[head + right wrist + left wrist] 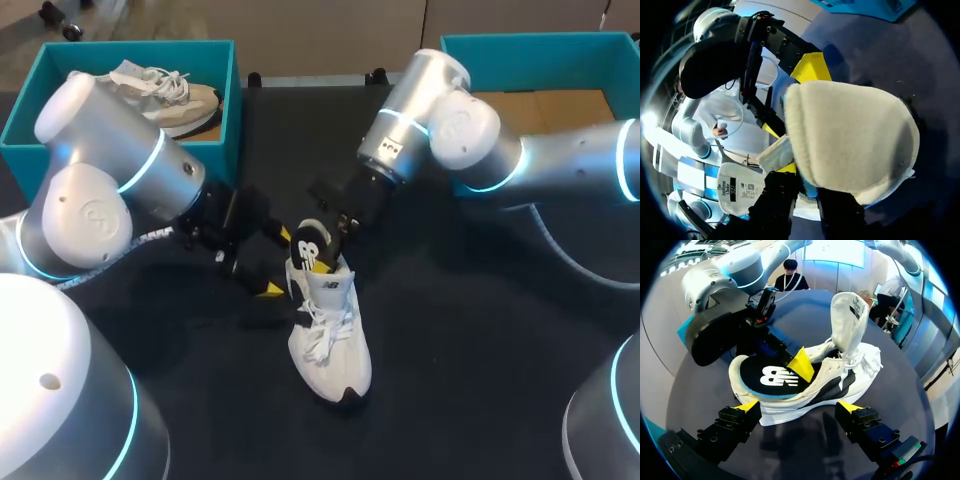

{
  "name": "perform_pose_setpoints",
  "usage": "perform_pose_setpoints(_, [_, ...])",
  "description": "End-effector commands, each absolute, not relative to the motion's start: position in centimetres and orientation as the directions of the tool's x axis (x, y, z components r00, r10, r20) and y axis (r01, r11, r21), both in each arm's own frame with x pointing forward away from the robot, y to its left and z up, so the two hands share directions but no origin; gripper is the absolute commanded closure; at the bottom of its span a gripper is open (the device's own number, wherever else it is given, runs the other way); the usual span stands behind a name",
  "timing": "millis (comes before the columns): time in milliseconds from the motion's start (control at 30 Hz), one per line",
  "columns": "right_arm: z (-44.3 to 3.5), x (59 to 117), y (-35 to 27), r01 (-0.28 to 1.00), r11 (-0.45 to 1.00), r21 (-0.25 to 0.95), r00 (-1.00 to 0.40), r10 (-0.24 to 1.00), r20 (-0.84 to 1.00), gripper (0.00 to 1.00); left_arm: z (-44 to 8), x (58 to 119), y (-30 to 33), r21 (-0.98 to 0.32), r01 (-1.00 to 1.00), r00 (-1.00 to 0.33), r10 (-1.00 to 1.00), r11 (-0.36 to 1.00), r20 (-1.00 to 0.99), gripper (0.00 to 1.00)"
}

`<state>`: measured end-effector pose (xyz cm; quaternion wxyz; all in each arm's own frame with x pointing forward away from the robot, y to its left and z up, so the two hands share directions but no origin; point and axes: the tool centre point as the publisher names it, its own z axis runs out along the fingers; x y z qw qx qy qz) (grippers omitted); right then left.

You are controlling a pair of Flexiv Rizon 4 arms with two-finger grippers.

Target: Take the shoe out of the shoebox, open the shoe tongue, remove and reinsert the insole, then place the shoe into the shoebox

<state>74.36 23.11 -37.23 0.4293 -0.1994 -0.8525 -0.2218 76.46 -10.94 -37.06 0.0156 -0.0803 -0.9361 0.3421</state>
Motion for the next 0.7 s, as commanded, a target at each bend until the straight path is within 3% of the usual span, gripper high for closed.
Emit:
perform_pose_setpoints(33, [-36.0, 74.2, 22.5, 0.534, 0.816, 0.221, -0.59, 0.173, 0.789, 0.75, -37.1, 76.7, -11.3, -0.642, 0.143, -0.986, 0.167, 0.753, -0.025, 0.0])
perform_pose_setpoints(400, [-34.8, 76.2, 22.8, 0.507, 0.828, 0.238, -0.638, 0.175, 0.75, 0.73, -37.1, 76.6, -11.0, -0.644, 0.143, -0.986, 0.162, 0.752, -0.029, 0.0])
perform_pose_setpoints(533, [-35.1, 76.8, 23.0, 0.503, 0.832, 0.234, -0.639, 0.175, 0.749, 0.86, -37.1, 76.5, -10.9, -0.643, 0.141, -0.987, 0.16, 0.753, -0.029, 0.0])
perform_pose_setpoints(567, [-35.2, 76.9, 23.0, 0.502, 0.833, 0.234, -0.637, 0.173, 0.751, 1.0, -37.1, 76.5, -10.8, -0.642, 0.141, -0.987, 0.16, 0.753, -0.029, 0.0])
perform_pose_setpoints(700, [-35.7, 76.8, 23.1, 0.501, 0.835, 0.228, -0.622, 0.163, 0.766, 1.0, -37.1, 76.6, -10.6, -0.641, 0.14, -0.987, 0.157, 0.755, -0.03, 0.0])
